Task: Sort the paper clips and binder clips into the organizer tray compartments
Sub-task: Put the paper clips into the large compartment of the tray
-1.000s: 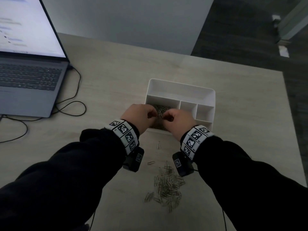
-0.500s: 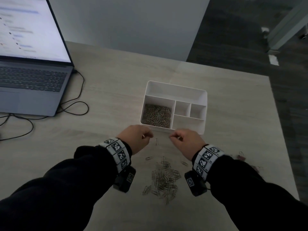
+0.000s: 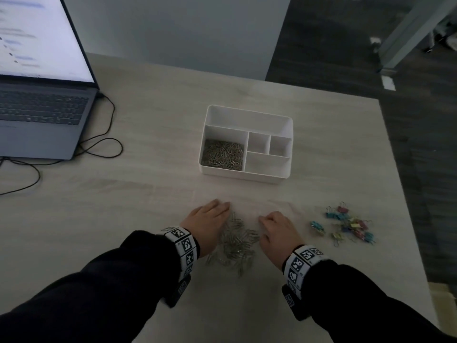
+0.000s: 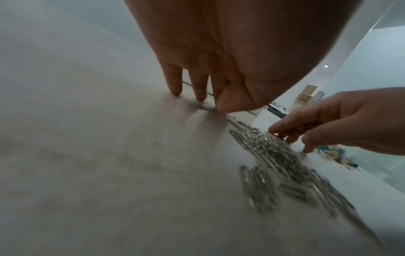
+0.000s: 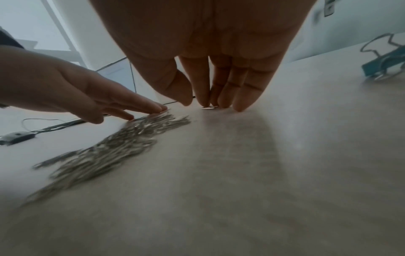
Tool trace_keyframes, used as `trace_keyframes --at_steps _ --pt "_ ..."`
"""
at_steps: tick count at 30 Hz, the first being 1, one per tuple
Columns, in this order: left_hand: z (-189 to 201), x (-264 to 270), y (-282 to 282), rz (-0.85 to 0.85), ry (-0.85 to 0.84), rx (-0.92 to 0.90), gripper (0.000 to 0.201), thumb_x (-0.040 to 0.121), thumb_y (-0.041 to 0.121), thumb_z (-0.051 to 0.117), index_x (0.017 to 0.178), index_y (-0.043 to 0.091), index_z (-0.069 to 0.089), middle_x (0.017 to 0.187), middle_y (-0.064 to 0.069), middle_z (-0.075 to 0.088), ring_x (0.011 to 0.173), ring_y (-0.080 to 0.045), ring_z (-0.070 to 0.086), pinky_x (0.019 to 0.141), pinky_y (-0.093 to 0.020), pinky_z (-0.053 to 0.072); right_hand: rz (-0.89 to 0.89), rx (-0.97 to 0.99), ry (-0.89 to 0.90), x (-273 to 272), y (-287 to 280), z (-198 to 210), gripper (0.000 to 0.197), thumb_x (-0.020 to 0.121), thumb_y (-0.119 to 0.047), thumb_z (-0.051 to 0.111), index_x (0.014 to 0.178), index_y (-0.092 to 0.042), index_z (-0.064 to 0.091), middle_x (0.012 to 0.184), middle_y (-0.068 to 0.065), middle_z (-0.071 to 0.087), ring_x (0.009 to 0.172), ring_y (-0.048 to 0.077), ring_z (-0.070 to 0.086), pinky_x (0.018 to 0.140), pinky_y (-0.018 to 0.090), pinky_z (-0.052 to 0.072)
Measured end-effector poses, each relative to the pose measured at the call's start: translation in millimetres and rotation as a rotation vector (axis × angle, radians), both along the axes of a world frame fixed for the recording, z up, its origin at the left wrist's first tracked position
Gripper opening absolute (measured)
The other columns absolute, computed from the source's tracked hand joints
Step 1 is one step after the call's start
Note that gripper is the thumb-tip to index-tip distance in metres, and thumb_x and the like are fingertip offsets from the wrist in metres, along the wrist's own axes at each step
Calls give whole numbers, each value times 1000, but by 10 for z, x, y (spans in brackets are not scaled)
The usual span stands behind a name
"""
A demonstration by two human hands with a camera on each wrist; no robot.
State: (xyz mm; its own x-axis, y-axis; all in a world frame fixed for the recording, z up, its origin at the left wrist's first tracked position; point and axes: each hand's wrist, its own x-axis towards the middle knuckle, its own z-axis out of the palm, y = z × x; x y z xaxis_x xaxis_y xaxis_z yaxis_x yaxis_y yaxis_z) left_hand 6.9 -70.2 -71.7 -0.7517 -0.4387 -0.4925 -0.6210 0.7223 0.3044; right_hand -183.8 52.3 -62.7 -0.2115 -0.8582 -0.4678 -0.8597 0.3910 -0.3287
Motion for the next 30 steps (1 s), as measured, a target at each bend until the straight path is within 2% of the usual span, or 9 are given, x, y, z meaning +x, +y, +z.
trace_keyframes --at_steps 3,6,10,12,14,16,20,24,30 --pt "-47 112 136 -72 14 35 74 89 23 47 152 17 10 162 2 3 149 -18 0 121 -35 8 51 -10 -40 178 61 -28 48 86 -21 48 134 -16 49 124 6 45 112 26 45 102 34 38" --pt "-44 213 287 -63 97 82 66 92 18 44 151 13 15 161 -2 8 148 -19 4 119 -25 1 125 -26 -99 290 76 -40 48 83 -17 48 131 -15 53 119 7 50 108 28 50 98 34 42" --pt "66 328 349 129 259 167 60 90 13 49 147 18 33 156 1 26 144 -16 22 112 -14 6 92 -83 -164 258 31 -21 43 84 -18 48 126 -17 58 115 6 51 104 25 54 95 36 46" --pt "93 389 334 273 265 99 59 87 13 51 144 20 38 152 2 32 140 -20 29 115 -22 19 25 -133 -156 210 -34 20 42 86 -20 51 127 -17 58 118 4 49 107 22 51 99 35 43" --pt "104 434 329 380 212 -1 63 80 14 50 141 25 40 145 3 35 133 -25 34 110 -35 33 2 -115 -112 192 -133 61 47 86 -24 50 133 -19 52 127 3 44 115 23 44 104 37 39" --pt "129 432 351 417 105 -38 65 75 22 51 138 30 36 139 4 33 127 -26 35 104 -40 37 24 -41 -69 216 -234 88 55 85 -29 47 139 -22 42 134 1 36 122 25 37 107 40 37" --pt "79 378 474 325 35 -79 66 80 47 53 140 31 29 136 3 31 123 -27 35 102 -42 39 177 56 -4 330 -270 61 65 80 -35 49 143 -28 31 140 -2 27 127 25 30 105 43 39" --pt "-13 373 568 246 79 -69 56 81 41 49 134 34 31 130 2 34 115 -28 39 94 -42 44 346 34 -17 336 -125 15 65 80 -32 48 143 -31 31 140 -2 30 127 24 31 104 43 38" --pt "-33 437 390 266 107 -13 48 75 52 56 116 27 54 114 -4 50 100 -28 54 95 -36 45 123 -57 -84 59 92 41 66 81 -50 62 139 -24 42 128 -1 40 118 19 44 107 33 37"
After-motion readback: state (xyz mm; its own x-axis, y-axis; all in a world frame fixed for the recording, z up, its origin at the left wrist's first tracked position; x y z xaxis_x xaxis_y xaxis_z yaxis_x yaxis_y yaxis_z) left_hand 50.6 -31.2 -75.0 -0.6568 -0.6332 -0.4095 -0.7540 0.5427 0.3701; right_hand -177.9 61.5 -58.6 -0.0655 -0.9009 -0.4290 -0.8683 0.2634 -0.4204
